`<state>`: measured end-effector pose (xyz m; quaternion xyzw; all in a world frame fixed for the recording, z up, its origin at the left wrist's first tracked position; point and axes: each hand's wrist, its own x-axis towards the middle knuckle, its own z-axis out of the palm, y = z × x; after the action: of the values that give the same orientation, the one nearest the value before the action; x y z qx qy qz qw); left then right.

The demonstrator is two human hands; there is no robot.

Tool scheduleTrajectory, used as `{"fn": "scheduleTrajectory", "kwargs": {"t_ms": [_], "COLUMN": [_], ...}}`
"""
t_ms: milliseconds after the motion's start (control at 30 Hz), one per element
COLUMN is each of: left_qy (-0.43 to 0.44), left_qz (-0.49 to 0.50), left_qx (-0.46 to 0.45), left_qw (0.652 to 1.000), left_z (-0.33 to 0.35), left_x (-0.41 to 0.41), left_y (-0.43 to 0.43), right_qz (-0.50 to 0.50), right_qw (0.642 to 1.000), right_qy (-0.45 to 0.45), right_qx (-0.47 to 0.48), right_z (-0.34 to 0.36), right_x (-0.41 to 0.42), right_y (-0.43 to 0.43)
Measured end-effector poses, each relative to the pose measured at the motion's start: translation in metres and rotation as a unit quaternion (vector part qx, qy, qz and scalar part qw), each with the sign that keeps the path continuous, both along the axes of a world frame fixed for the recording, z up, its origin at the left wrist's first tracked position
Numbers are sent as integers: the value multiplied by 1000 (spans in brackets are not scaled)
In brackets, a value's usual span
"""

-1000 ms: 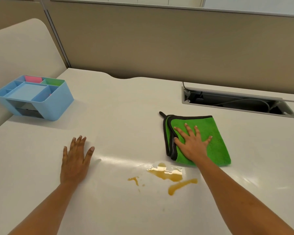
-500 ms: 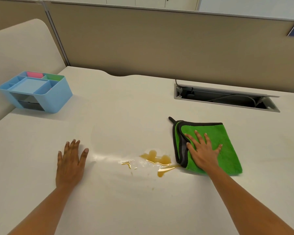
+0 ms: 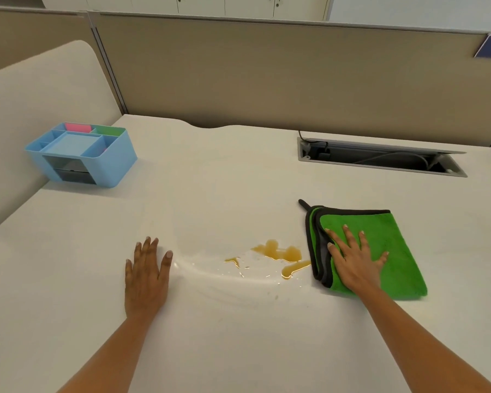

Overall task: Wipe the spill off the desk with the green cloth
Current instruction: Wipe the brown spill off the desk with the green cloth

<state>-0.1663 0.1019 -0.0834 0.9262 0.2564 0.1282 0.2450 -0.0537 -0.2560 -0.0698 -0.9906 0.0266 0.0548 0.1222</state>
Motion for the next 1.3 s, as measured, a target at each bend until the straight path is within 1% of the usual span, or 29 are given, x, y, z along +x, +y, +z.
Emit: {"fn": "scheduleTrajectory", "kwargs": {"t_ms": [67,167,233,400,500,633,733,933,1000,1100,1300], "left_qy": [7,41,52,54,73,85,70,58,32,17,-5], "left_qz": [0,-37,-43,-38,-58,-65,-56,-65,-47,-31,-27], "left_qx": [9,82,98,62,88,95,78,100,78,16,-13], "left_qw": [1000,995,993,996,992,990,993,991,995,999,1000], "left_z": [-2,-13,-20,-13,-15,-16,-13,-14,-13,-7,-6], "left_x": [-2,-2,-1,1,0,2,1,1,1,1,2], "left_y": [-1,6,12,4,8,10,8,9,7,3,5], "right_qz": [-10,-20,-16,-8,5,28,53,102,118,149,232], "right_qw": [1000,1000,1000,1000,1000,1000,999,995,993,989,972], "right_qy": [3,3,4,4,3,2,4,13,16,17,14], "right_qx": [1,9,11,9,8,5,-5,-1,6,18,26], "right_z": [1,2,3,3,3,2,1,3,3,3,4], "right_x": [-2,-6,-12,-21,-24,-27,-26,-24,-24,-24,-39], "right_y": [5,13,20,41,57,81,99,140,156,180,222]}}
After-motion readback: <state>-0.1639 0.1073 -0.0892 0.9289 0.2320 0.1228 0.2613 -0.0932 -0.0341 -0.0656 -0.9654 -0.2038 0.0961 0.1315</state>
